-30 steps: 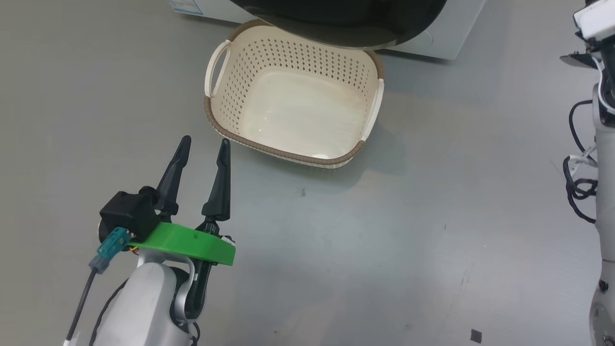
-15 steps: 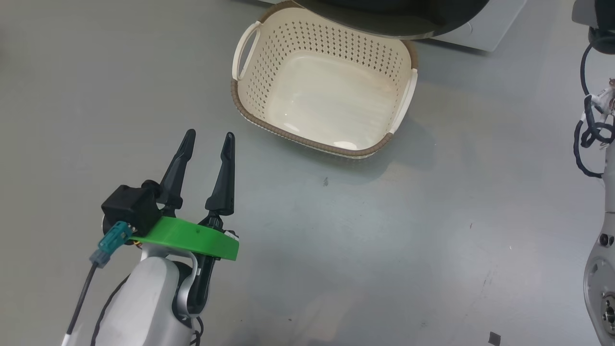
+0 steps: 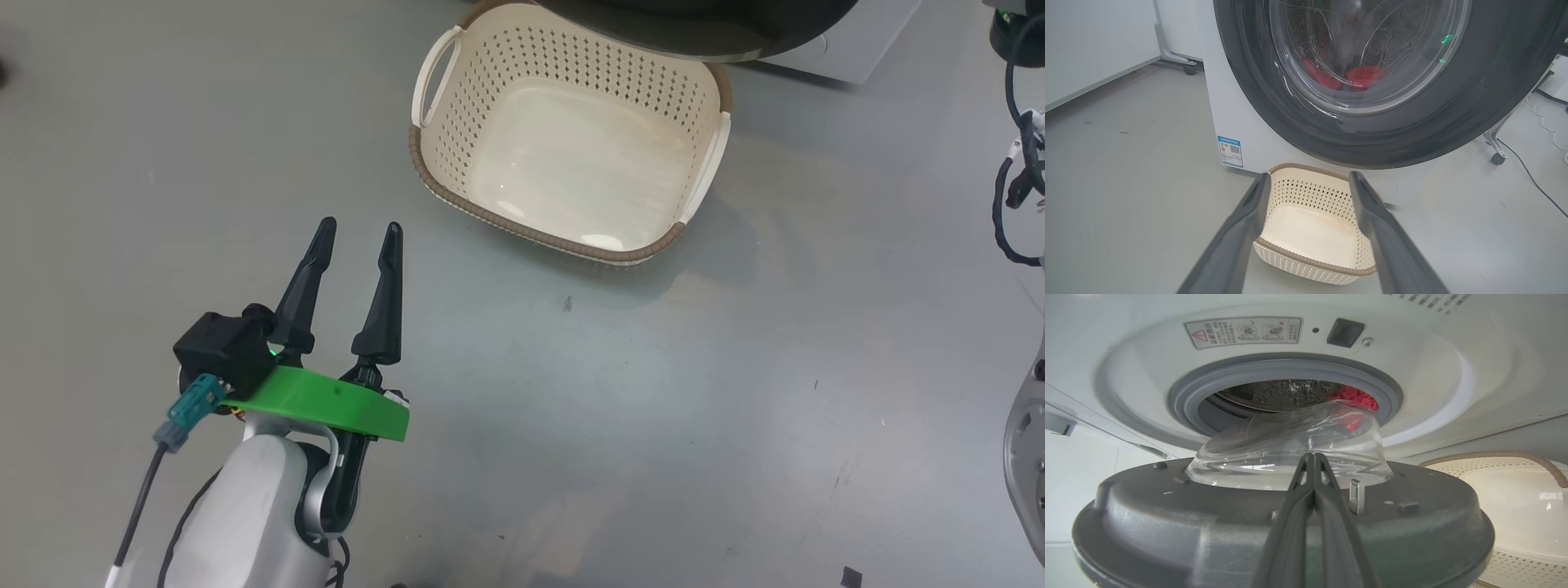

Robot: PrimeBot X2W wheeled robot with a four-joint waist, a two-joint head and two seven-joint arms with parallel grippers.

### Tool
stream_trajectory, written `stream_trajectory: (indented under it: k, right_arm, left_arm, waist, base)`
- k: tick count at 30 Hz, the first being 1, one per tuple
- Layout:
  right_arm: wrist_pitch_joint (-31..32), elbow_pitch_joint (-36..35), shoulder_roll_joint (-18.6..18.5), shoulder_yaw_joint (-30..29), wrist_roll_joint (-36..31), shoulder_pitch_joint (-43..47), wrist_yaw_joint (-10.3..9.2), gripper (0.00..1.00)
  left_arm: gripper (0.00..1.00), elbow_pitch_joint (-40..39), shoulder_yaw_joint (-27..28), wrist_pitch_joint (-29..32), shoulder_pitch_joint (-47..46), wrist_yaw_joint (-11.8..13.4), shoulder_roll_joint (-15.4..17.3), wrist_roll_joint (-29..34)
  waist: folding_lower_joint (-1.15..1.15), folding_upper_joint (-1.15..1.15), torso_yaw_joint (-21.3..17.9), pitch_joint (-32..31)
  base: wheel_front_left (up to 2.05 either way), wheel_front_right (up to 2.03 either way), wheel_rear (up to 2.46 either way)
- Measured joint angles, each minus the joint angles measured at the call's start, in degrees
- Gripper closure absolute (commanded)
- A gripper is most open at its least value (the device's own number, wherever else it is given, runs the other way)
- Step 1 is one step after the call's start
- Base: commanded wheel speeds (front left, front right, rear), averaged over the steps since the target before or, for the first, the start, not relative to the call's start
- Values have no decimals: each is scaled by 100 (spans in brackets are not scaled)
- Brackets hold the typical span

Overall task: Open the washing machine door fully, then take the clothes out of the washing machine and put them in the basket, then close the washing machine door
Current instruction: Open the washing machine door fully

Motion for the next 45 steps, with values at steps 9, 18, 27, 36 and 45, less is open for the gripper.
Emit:
stream_trajectory:
  k: [9,18,27,36,45]
  right_arm:
    - [397,341,56,10,156,-97,-43,100]
    - [571,580,58,3,216,-168,-43,100]
    - [662,811,75,-44,302,-236,-43,100]
    - [753,1005,177,-132,416,-276,-44,100]
    - [931,1199,241,-116,516,-257,-45,100]
  left_arm:
    - [0,-8,-60,0,-3,0,-1,-40]
    - [0,-5,-76,0,-3,15,-2,-40]
    - [0,-4,-82,0,-3,16,-2,-40]
    - [0,1,-123,0,-6,16,-3,-20]
    - [0,45,-136,0,-15,18,-3,-16]
  waist:
    - [0,0,67,31]
    - [0,0,99,8]
    - [0,0,101,-21]
    - [0,0,91,-34]
    - [0,0,86,-136]
  base:
    - [0,0,0]
    - [0,0,0]
    - [0,0,0]
    - [0,0,0]
    - [0,0,0]
